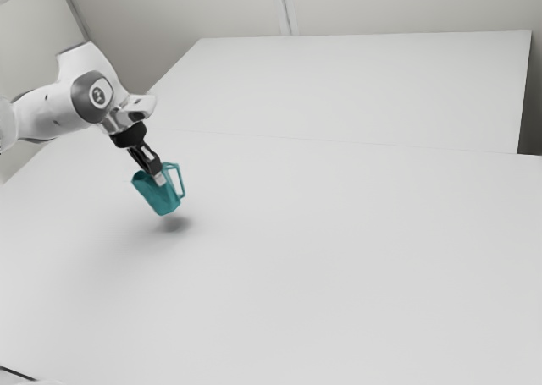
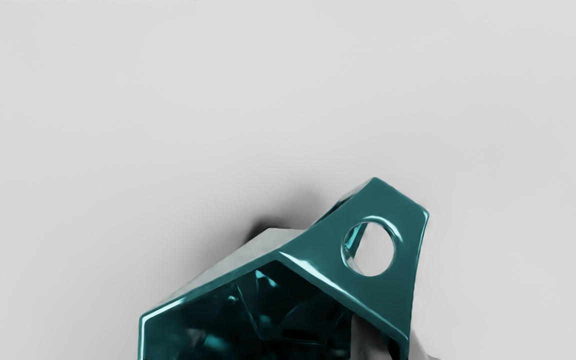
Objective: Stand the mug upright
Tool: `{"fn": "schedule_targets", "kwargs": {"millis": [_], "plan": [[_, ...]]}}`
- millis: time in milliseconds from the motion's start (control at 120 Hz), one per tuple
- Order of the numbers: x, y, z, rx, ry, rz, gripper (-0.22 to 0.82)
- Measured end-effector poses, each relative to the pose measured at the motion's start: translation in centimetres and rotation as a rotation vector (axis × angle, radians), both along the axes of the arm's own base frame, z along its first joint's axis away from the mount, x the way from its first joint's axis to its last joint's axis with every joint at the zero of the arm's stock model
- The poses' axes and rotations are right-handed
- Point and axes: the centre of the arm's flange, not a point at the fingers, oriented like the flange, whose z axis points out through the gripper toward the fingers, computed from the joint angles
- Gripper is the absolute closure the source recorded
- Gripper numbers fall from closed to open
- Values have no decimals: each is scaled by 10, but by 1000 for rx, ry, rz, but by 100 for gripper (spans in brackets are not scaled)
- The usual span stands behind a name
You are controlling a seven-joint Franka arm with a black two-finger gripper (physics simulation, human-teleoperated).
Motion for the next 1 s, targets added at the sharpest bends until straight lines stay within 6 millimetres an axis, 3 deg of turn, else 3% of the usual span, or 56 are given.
{"fn": "schedule_targets", "kwargs": {"millis": [150,367,583,725,883,1000], "plan": [[14,-6,-19,135,-37,-6,79],[17,-4,-45,189,-56,55,79],[21,-7,-51,199,-65,114,79],[36,-11,-36,199,-36,145,79],[34,-9,-52,199,46,188,79],[36,-12,-52,204,65,207,78]]}}
